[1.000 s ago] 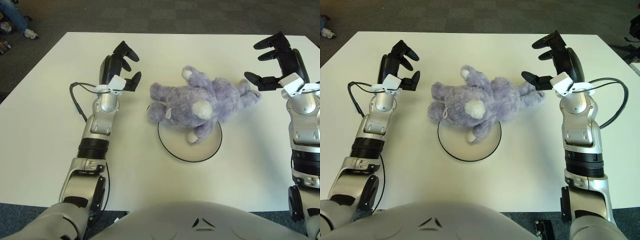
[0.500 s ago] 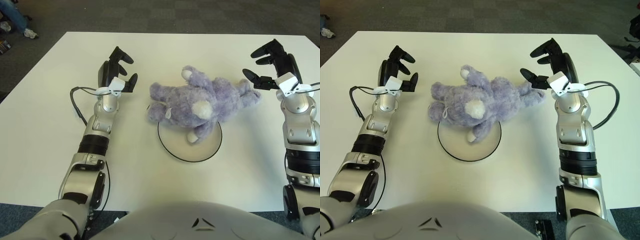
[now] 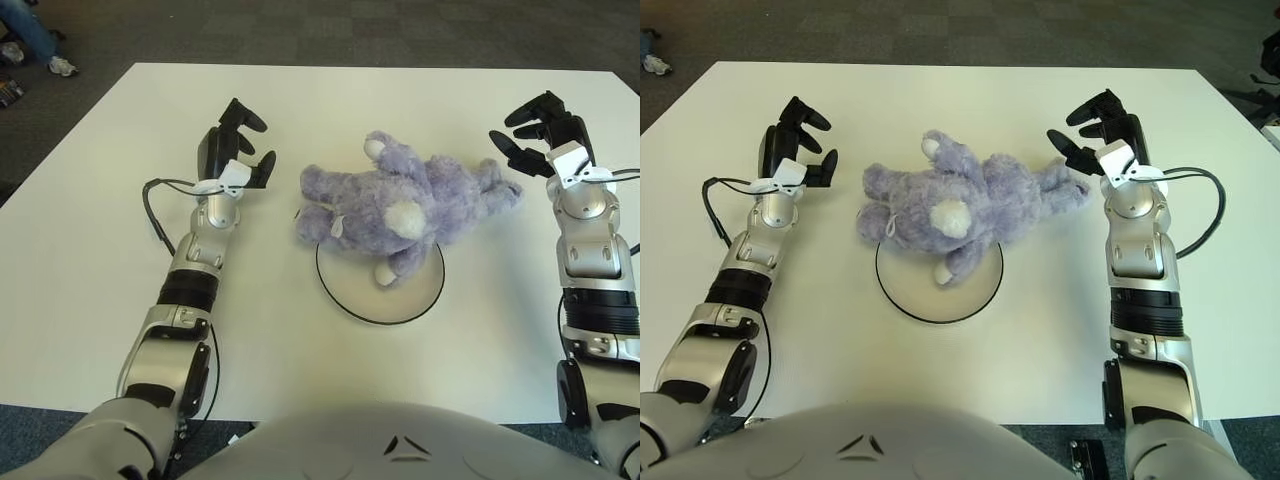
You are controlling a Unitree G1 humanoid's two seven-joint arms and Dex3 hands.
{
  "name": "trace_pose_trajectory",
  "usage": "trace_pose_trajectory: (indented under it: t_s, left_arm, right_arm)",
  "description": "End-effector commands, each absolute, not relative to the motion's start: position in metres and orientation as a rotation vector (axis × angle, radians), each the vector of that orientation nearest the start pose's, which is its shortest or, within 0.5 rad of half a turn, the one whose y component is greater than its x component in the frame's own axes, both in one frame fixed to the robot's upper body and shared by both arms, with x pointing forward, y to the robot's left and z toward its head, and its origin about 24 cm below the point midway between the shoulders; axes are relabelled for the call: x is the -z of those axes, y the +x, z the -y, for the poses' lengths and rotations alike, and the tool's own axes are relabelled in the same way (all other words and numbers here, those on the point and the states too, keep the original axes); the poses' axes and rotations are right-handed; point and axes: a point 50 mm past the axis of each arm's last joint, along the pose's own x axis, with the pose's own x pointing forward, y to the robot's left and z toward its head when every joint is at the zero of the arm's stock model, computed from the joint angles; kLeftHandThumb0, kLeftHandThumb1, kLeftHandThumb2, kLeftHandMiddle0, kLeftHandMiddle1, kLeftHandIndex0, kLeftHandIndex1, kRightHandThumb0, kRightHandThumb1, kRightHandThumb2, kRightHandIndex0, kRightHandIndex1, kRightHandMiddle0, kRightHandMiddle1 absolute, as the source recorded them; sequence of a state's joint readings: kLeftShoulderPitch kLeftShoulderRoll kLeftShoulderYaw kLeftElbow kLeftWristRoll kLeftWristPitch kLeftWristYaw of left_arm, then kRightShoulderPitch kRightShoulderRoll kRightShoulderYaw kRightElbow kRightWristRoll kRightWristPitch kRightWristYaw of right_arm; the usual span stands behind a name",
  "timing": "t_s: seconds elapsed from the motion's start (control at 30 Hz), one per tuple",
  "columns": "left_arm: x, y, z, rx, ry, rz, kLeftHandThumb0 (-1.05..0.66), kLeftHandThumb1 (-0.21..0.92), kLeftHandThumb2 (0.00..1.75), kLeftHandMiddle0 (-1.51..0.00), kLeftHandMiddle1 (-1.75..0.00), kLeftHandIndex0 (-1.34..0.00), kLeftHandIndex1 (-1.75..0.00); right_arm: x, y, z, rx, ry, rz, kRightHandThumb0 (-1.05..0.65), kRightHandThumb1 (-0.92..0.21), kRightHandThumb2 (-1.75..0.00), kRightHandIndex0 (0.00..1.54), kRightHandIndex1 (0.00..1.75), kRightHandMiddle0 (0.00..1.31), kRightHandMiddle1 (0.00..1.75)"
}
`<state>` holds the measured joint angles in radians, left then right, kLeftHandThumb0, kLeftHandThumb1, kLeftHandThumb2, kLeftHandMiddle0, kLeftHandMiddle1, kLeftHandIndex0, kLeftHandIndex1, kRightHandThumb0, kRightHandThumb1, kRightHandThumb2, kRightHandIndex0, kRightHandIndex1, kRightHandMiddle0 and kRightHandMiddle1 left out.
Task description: Put the doll into the plate.
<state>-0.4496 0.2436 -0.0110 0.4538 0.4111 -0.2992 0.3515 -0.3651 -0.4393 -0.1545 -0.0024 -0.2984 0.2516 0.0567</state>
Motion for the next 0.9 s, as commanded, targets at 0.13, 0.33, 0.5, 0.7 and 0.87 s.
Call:
trace_pose_trajectory:
  t_s: [0.13,0.33,0.5,0.7,0.87]
  left_arm:
    - [-0.105,0.331,-0.178,-0.216,0.618,0.406,-0.01,0.22,1.40,-0.75,-1.65,-0.42,-1.74]
    - [-0.102,0.329,-0.177,-0.209,0.612,0.401,-0.01,0.22,1.40,-0.75,-1.65,-0.42,-1.74]
    - [-0.098,0.327,-0.176,-0.203,0.600,0.384,-0.01,0.23,1.40,-0.74,-1.66,-0.41,-1.74]
    - [-0.096,0.328,-0.174,-0.202,0.606,0.372,-0.01,0.24,1.39,-0.73,-1.67,-0.41,-1.74]
    - [-0.093,0.329,-0.173,-0.192,0.604,0.366,-0.01,0.24,1.39,-0.72,-1.69,-0.41,-1.72]
  right_arm:
    - [-0.141,0.315,0.251,0.239,-0.563,0.073,-0.15,-0.64,-0.81,0.40,1.46,0.36,1.63]
    - [-0.118,0.323,0.251,0.237,-0.508,0.025,-0.02,-0.47,-1.08,0.56,1.65,0.34,1.63]
    - [-0.089,0.337,0.263,0.223,-0.480,-0.059,-0.01,-0.42,-1.16,0.59,1.69,0.36,1.64]
    - [-0.082,0.340,0.263,0.184,-0.506,-0.030,-0.01,-0.40,-1.18,0.61,1.69,0.36,1.65]
    - [-0.076,0.338,0.255,0.133,-0.505,-0.009,-0.01,-0.37,-1.23,0.62,1.70,0.37,1.65]
